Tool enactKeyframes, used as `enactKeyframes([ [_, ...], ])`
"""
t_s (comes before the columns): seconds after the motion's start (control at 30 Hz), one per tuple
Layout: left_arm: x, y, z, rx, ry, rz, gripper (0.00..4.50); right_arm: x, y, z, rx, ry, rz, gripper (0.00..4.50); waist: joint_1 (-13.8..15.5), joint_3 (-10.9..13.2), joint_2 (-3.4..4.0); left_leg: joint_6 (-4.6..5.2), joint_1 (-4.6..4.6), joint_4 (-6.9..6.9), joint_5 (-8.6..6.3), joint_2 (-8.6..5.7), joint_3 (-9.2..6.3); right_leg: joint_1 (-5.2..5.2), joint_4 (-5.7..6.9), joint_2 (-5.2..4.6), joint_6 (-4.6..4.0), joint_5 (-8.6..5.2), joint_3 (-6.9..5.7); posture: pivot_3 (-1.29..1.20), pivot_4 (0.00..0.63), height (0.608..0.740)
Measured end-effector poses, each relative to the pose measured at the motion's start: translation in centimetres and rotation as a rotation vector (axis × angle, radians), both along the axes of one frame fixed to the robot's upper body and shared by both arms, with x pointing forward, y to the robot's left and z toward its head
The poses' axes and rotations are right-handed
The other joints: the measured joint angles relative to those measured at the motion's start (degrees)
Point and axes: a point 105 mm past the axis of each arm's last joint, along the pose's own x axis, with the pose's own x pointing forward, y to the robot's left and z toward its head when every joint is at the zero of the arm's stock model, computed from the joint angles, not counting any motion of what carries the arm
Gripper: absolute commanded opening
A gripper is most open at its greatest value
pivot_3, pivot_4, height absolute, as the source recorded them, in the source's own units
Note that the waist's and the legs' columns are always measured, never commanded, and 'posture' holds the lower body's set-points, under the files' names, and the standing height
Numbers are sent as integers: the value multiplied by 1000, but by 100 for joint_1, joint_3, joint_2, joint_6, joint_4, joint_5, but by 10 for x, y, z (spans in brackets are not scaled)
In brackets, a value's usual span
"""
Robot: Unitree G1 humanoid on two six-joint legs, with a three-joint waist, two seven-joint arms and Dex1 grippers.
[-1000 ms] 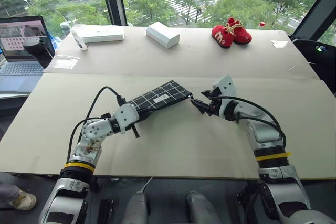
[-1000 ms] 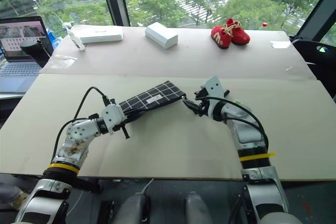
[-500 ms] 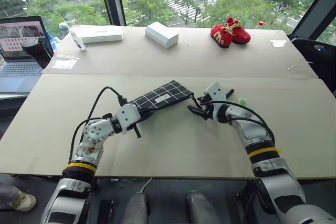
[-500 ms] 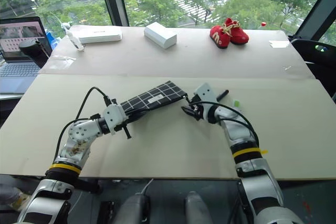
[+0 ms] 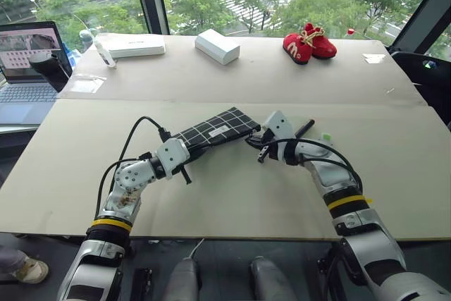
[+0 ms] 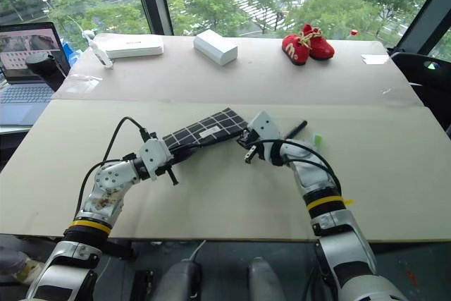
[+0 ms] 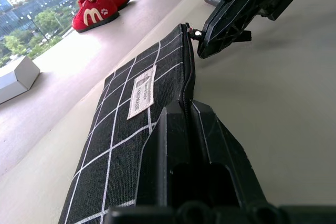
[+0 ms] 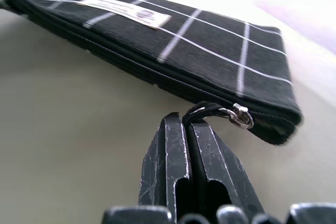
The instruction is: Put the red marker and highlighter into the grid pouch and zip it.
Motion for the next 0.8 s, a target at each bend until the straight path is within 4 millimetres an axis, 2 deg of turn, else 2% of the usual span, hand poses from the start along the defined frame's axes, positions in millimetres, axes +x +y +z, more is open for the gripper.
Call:
enactKeyframes([
  [0.3, 3, -7, -1, -28, 10, -1, 0, -35, 58, 3, -32, 14, 268, 6, 7, 0, 0, 0, -1, 0, 0, 0, -5, 0, 1, 0, 0, 0, -6, 0, 150, 729],
  [0.47, 5, -8, -1, -29, 11, -2, 0, -41, 67, 1, -47, 21, 309, 6, 25, 0, 0, 0, -3, 5, 0, 0, -5, 0, 1, 0, 0, 0, -8, 0, 150, 729],
  [0.63, 5, -11, -2, -34, 17, -7, 0, -32, 57, -6, -65, 42, 236, 1519, 15, 0, 0, 0, -3, 5, 0, 0, -6, 0, 2, 0, 0, 0, -9, 0, 150, 729],
  [0.77, 5, -10, -2, -32, 17, -6, 0, -23, 15, -3, -97, 110, 140, 2895, 56, 0, 0, 0, -8, 12, 0, -2, -6, 0, 0, -2, 0, 0, -9, 0, 150, 729],
  [0.8, 5, -10, -2, -33, 17, -7, 0, -25, 6, 0, -90, 149, 132, 2895, 50, 0, 0, 0, -8, 12, 0, -2, -7, 0, 1, -1, 0, 0, -9, 0, 150, 729],
])
